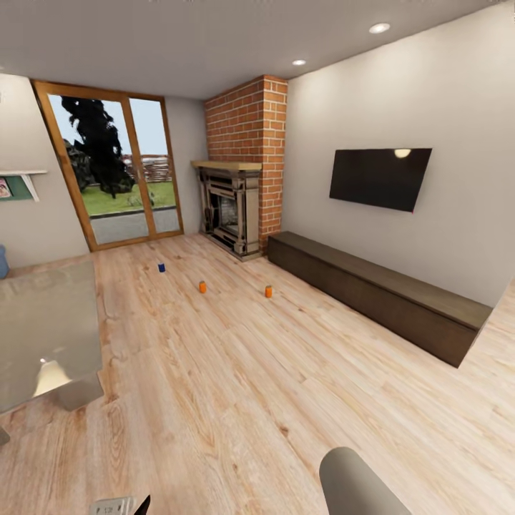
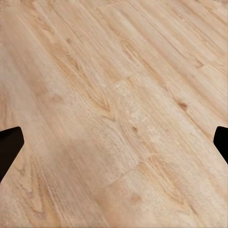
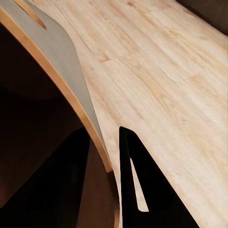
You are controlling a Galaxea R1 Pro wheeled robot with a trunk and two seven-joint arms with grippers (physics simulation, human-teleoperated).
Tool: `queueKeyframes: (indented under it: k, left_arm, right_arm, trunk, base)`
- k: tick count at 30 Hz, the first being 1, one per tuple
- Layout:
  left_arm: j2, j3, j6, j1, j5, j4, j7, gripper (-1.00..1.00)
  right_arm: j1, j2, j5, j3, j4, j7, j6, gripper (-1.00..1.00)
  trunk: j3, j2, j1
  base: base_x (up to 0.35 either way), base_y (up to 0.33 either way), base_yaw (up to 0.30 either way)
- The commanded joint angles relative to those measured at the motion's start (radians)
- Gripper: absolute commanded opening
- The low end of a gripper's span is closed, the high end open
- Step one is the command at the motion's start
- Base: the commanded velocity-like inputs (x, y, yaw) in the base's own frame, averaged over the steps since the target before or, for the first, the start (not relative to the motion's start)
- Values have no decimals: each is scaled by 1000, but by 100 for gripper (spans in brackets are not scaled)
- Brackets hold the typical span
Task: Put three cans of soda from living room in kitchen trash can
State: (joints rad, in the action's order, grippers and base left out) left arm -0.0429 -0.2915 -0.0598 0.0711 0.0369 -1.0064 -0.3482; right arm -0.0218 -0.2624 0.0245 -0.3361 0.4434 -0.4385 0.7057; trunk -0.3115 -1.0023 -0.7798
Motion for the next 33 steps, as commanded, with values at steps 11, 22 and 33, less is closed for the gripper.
queueKeyframes:
  k: [11,22,33]
  left_arm:
    - [-1,0,-2,1,1,0,0,100]
    - [0,0,1,0,-1,0,0,100]
    - [0,0,1,0,-2,0,0,100]
  right_arm:
    - [0,0,-6,-3,1,-3,0,-100]
    - [0,0,-5,-2,1,-3,0,-100]
    - [0,0,-3,-1,1,-3,0,-100]
  trunk:
    - [30,35,19]
    - [33,35,19]
    - [33,35,19]
  base:
    - [0,0,39]
    - [101,0,2]
    - [310,0,0]
